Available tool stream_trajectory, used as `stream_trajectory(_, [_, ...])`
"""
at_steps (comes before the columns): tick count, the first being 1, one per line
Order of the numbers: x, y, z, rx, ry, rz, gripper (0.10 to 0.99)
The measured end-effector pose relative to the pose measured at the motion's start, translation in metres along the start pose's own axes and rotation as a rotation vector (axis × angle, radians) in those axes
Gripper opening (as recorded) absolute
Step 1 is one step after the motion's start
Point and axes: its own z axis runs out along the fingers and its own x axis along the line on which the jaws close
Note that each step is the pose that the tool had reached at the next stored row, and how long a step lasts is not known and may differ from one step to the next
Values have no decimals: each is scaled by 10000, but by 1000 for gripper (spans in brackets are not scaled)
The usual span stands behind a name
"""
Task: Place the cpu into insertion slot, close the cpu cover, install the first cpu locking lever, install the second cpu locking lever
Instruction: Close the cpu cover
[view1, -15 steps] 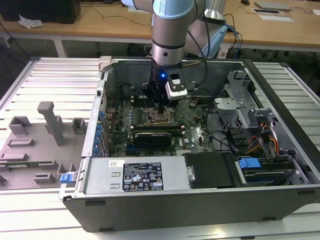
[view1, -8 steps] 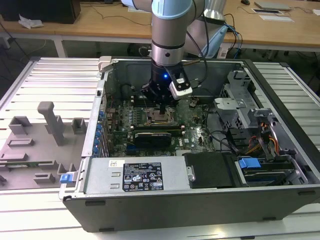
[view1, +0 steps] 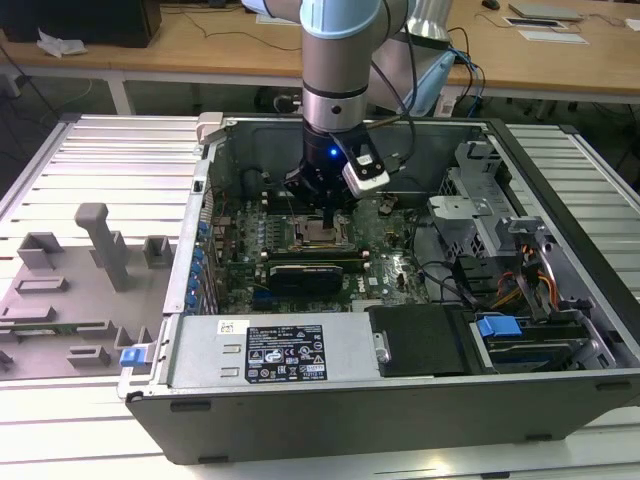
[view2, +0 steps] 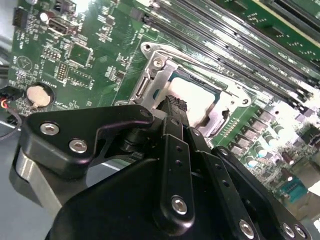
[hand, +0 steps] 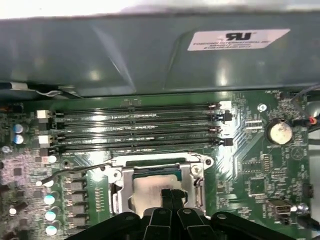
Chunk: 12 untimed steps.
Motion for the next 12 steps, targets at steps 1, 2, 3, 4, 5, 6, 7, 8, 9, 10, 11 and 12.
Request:
stream_trajectory(1, [0,0,1,-6,-15,-171,106])
stream_trajectory(2, [1,0,2,-10,-16,-277,106])
stream_trajectory(3, [3,-1,2,-15,-15,-393,106])
stream_trajectory(4, [4,-1,2,-22,-15,-522,106])
stream_trajectory(5, [5,-1,3,-29,-15,-661,106])
stream_trajectory(6, [6,-1,4,-37,-15,-800,106])
stream_trajectory(7, [6,-2,4,-44,-15,-933,106])
stream_trajectory(8, [8,-3,5,-51,-15,-1059,106])
stream_trajectory(9, [10,-5,5,-56,-14,-1170,106])
stream_trajectory(10, [14,-8,5,-60,-15,-1238,106])
stream_trajectory(11, [19,-12,6,-63,-14,-1302,106])
stream_trajectory(12, [30,-20,7,-67,-15,-1364,106])
